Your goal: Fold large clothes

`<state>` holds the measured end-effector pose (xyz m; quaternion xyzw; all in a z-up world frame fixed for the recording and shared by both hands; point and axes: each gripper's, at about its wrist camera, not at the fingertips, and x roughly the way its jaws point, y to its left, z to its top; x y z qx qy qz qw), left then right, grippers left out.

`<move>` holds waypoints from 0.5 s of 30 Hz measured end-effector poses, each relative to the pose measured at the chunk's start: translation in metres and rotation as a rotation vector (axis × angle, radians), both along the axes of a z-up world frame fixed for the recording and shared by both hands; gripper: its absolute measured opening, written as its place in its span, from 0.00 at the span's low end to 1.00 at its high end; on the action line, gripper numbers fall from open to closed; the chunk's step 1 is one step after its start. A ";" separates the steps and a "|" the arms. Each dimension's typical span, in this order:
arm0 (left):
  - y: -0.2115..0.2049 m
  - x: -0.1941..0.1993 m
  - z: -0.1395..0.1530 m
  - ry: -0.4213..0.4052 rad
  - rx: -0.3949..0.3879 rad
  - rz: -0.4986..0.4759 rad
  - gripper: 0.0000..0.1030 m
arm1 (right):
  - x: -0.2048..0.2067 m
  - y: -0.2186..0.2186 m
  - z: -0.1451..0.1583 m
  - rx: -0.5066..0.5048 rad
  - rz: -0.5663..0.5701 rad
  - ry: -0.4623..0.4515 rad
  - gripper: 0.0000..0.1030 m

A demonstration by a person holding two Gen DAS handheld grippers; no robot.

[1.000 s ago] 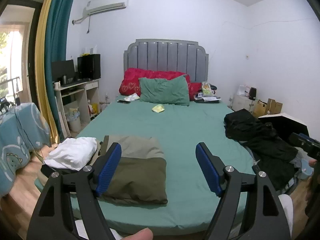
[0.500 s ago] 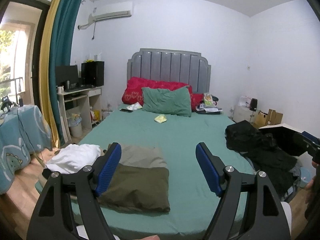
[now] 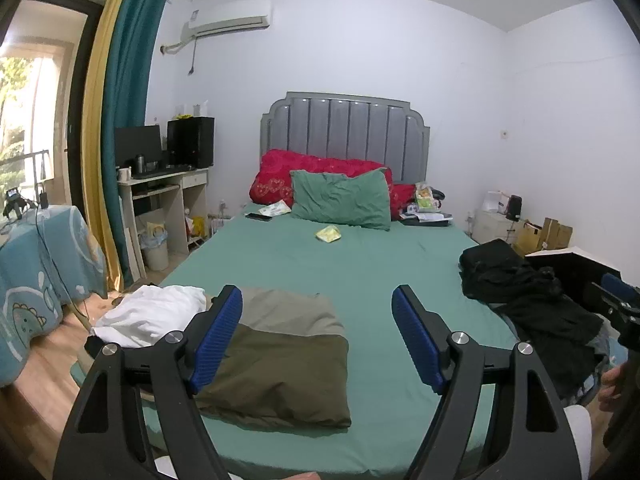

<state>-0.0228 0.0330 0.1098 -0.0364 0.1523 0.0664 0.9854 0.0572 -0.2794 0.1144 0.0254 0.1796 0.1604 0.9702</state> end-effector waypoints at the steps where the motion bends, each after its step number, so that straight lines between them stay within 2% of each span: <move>1: 0.001 0.000 0.000 0.000 0.000 -0.002 0.78 | 0.000 0.001 -0.001 0.000 0.001 -0.002 0.99; 15: 0.007 0.010 -0.010 0.016 -0.007 0.017 0.78 | 0.009 0.008 -0.010 -0.013 0.007 0.031 0.99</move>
